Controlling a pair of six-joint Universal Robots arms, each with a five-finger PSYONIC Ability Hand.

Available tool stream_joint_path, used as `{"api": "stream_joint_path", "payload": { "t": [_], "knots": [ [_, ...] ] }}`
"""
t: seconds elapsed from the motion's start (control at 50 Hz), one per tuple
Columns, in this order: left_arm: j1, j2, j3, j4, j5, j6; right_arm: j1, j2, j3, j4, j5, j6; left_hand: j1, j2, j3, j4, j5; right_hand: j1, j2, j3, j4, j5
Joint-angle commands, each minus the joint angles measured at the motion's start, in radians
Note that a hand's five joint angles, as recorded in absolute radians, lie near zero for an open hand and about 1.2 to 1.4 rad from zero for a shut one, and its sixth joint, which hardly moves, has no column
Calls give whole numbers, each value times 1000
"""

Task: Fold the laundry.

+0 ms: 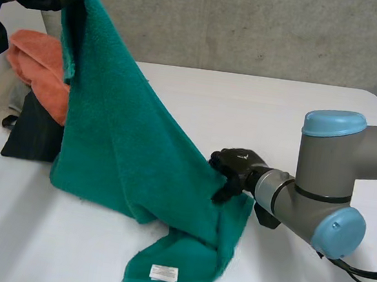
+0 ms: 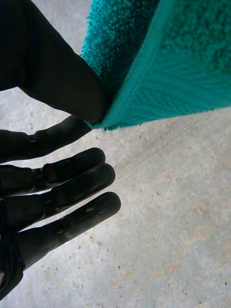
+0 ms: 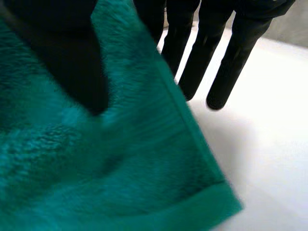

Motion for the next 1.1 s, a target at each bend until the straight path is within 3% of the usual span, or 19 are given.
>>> {"api": "stream_joint_path", "payload": {
  "t": [0.02, 0.12, 0.32, 0.44, 0.62, 0.82, 1.04, 1.08, 1.1],
  "knots": [
    [48, -60, -24, 22, 34, 0, -58, -94, -52, -148, 165, -54, 225, 201, 206, 197, 242, 478, 502, 515, 517, 512],
    [66, -213, 68, 57, 29, 50, -110, -203, -89, -337, 185, -159, 225, 201, 206, 197, 242, 478, 502, 515, 517, 512],
    [25, -463, 554, 159, -170, 53, -178, -309, -177, -764, 255, -171, 225, 201, 206, 197, 242, 478, 502, 515, 517, 512],
    [-14, -517, 668, 145, -164, 15, -210, -303, -207, -717, 254, -171, 225, 201, 206, 197, 242, 478, 502, 515, 517, 512],
    [-31, -450, 397, 76, -97, 29, -271, -308, -85, -583, 174, -173, 225, 201, 206, 197, 242, 478, 502, 515, 517, 512],
    [-28, -373, -139, 100, 23, 115, -344, -265, 237, -517, -33, -226, 225, 201, 206, 197, 242, 478, 502, 515, 517, 512],
    [-18, -416, -338, 133, 60, 214, -416, -159, 342, -373, -107, -226, 225, 201, 206, 197, 242, 478, 502, 515, 517, 512],
    [-8, -424, -333, 128, 57, 222, -423, -141, 327, -338, -107, -211, 225, 201, 206, 197, 242, 308, 333, 346, 348, 343],
    [-3, -425, -332, 127, 55, 222, -429, -118, 307, -306, -103, -190, 225, 201, 206, 197, 242, 45, 70, 83, 85, 80]
  ]
}}
